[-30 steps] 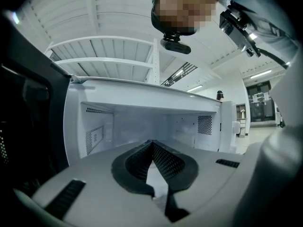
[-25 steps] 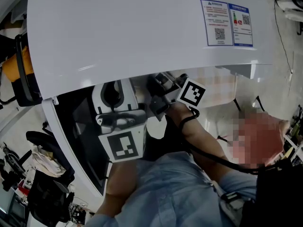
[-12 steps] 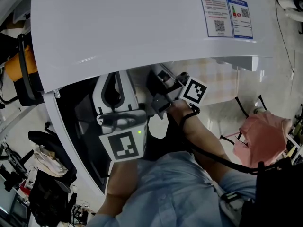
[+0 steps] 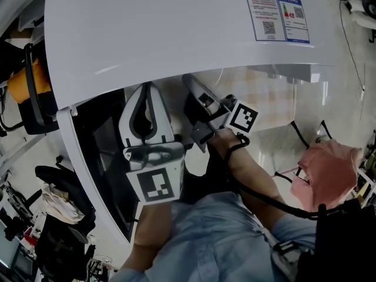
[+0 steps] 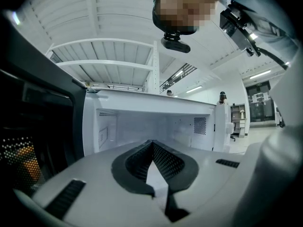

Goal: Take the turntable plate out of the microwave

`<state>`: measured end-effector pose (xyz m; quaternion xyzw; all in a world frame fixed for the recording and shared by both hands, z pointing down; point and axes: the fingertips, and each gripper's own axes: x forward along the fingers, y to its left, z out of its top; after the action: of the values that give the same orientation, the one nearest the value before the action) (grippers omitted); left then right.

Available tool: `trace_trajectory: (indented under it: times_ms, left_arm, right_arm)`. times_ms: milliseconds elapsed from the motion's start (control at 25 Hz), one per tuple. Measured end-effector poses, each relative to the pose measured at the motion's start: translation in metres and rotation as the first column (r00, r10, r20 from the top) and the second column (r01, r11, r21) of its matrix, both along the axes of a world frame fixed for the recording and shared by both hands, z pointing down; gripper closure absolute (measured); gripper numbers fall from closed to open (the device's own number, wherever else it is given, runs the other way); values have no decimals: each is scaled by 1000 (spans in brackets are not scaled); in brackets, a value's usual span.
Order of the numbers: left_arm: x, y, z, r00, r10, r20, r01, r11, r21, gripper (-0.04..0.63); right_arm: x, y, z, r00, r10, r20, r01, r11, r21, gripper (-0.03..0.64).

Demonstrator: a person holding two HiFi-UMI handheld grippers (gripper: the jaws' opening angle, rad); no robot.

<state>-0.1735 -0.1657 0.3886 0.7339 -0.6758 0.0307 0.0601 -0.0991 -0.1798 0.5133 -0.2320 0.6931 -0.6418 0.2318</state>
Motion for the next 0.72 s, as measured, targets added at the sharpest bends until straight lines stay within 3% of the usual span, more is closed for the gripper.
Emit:
trace_trajectory:
  times_ms: [720]
  left_arm:
    - [15, 62, -22, 997, 69, -17, -68, 996, 53, 588]
  right_arm:
    - [15, 46, -28, 999, 49, 5, -49, 997, 57, 591]
